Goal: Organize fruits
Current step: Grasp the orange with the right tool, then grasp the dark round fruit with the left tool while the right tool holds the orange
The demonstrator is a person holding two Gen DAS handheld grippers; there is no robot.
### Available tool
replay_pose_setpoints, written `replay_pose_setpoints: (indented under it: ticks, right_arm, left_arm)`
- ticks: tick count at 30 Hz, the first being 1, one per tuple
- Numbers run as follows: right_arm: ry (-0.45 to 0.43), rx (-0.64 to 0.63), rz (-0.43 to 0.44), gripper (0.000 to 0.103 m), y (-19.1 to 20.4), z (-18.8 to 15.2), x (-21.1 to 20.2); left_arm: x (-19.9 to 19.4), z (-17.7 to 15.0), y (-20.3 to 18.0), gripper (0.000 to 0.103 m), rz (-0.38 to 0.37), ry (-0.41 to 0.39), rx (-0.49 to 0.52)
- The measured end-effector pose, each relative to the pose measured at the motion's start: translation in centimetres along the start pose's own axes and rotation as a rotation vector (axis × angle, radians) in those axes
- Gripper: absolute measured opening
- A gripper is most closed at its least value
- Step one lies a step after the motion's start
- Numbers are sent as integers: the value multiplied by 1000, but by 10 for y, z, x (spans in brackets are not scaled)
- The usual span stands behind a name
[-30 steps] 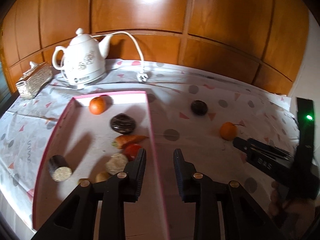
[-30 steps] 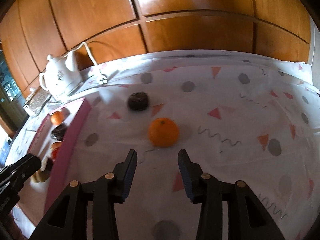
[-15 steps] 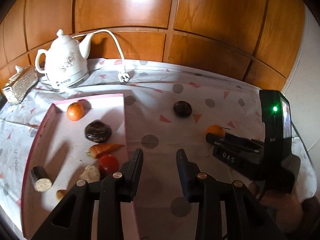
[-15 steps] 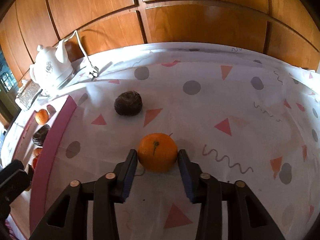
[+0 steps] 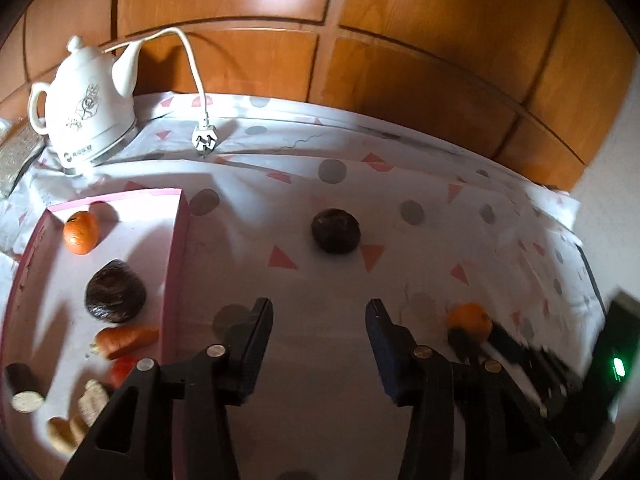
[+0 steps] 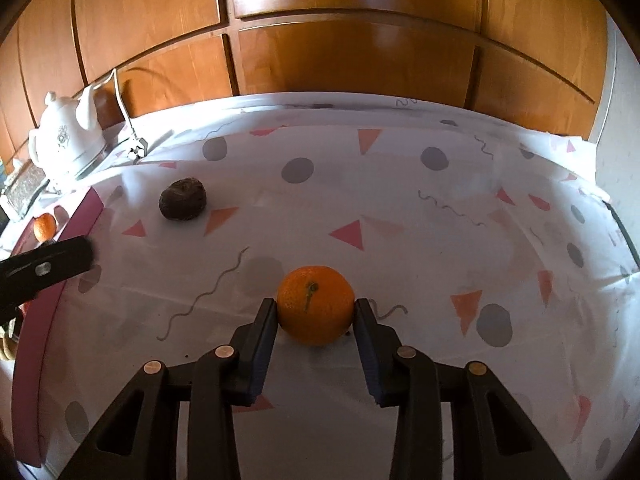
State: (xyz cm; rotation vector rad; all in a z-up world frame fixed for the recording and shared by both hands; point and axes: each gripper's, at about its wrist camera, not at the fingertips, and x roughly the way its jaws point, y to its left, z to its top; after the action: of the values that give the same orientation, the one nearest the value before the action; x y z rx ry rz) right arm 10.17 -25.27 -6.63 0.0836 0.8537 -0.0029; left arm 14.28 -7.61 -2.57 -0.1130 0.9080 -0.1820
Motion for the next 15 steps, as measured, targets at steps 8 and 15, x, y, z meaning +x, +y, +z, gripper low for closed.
replay_pose_setpoints:
  ticks: [8, 15]
  right_arm:
    - [5, 29, 39, 39, -3, -3, 4]
    - [-7, 53, 63, 39, -8, -4, 5]
  left_arm:
    - [35, 23, -3, 54, 13, 24, -23]
    - [66, 41, -7, 58, 37, 35, -9]
